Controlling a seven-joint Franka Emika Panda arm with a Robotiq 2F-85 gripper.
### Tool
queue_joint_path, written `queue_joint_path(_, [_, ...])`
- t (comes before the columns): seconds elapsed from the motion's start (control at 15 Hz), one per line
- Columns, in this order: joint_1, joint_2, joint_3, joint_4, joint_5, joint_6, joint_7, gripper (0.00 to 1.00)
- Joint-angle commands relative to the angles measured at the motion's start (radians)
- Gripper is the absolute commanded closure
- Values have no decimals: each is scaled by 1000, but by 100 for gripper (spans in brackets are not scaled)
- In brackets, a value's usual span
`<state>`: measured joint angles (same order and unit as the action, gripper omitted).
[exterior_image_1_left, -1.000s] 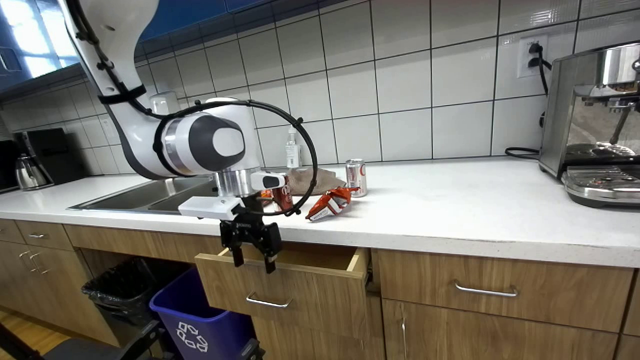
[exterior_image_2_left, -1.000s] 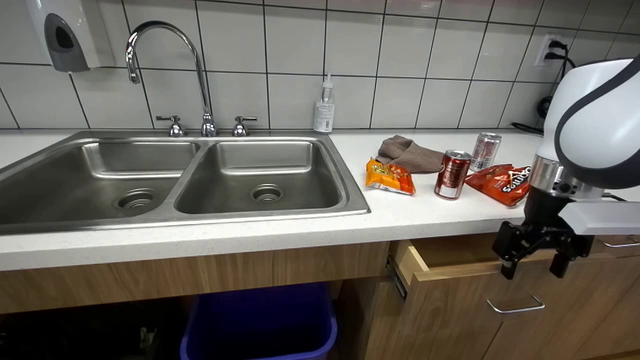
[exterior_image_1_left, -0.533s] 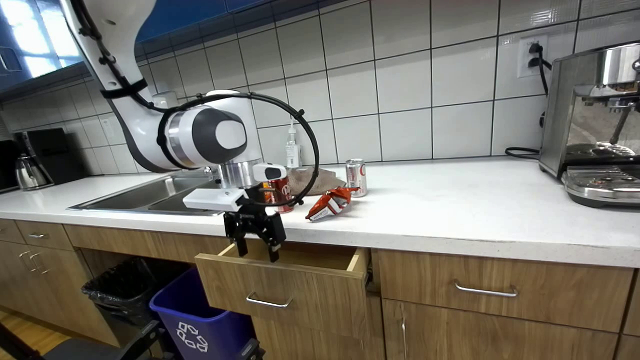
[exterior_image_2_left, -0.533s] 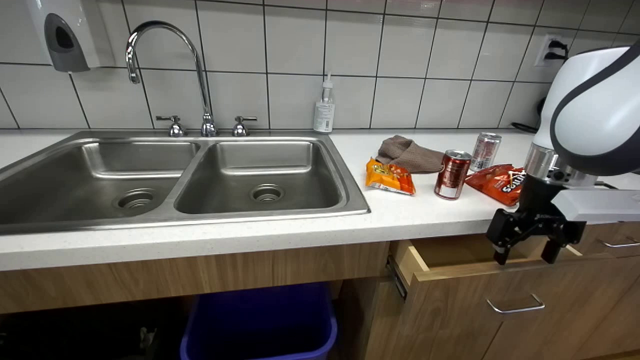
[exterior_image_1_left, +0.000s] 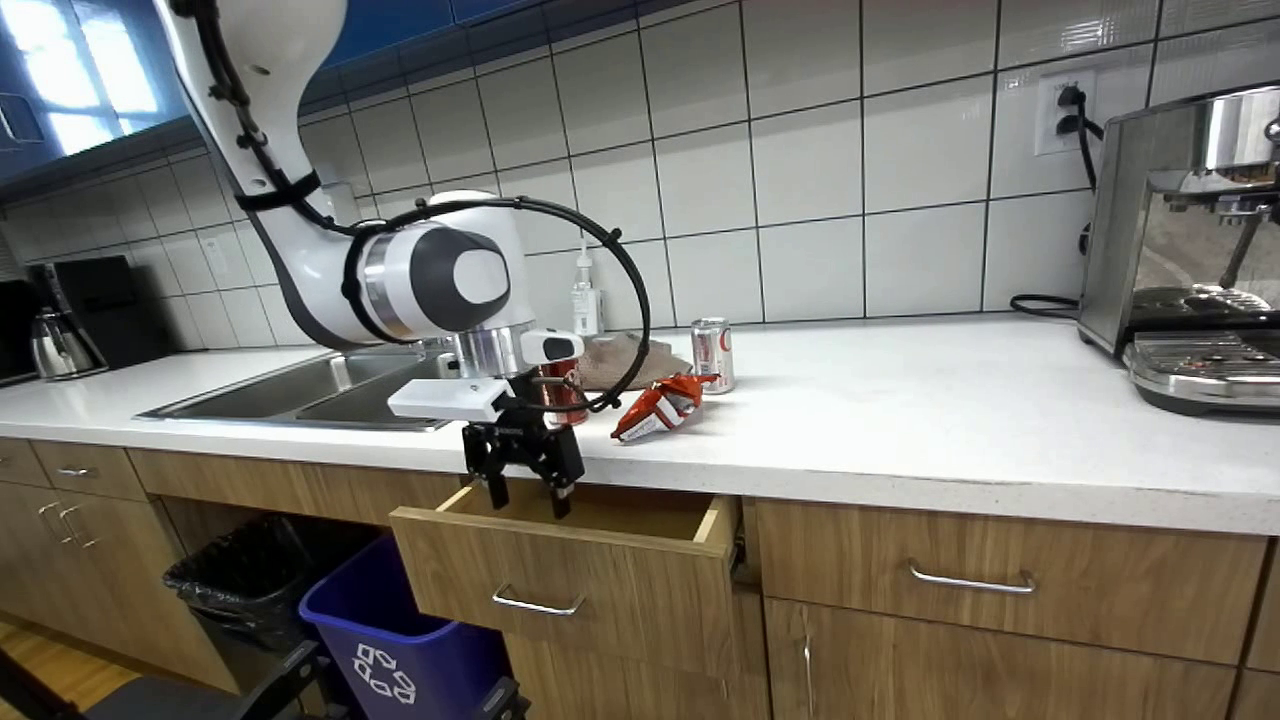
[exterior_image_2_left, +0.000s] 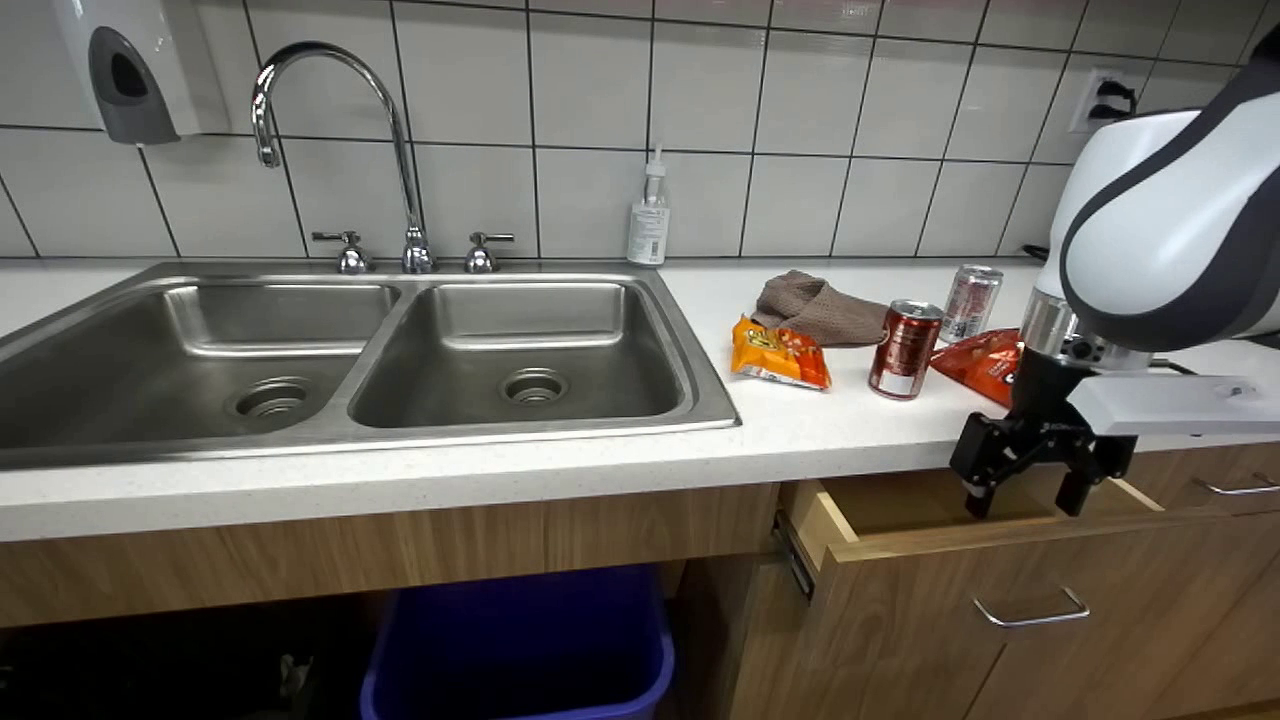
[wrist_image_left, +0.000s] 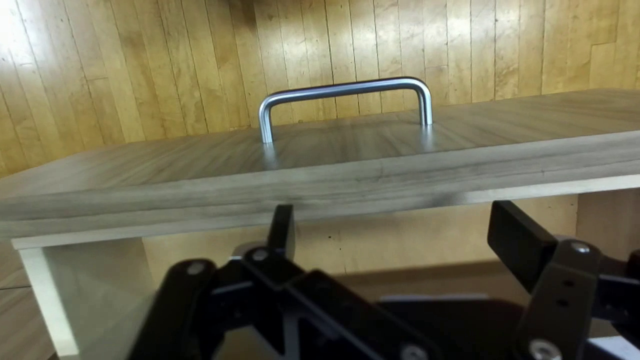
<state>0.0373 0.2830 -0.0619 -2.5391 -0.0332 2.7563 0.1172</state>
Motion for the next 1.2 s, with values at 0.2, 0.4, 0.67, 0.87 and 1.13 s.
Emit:
queue_joint_path(0.2, [4, 88, -8, 66, -34, -11, -13, 0])
queue_joint_path(0.4, [6, 94, -12, 68, -42, -16, -12, 0])
queue_joint_path(0.67, [12, 99, -20, 59, -56, -13, -6, 0])
queue_joint_path(0.87, [17, 105, -25, 72, -70, -13, 2, 0])
queue_joint_path(1.13, [28, 103, -29, 87, -87, -23, 4, 0])
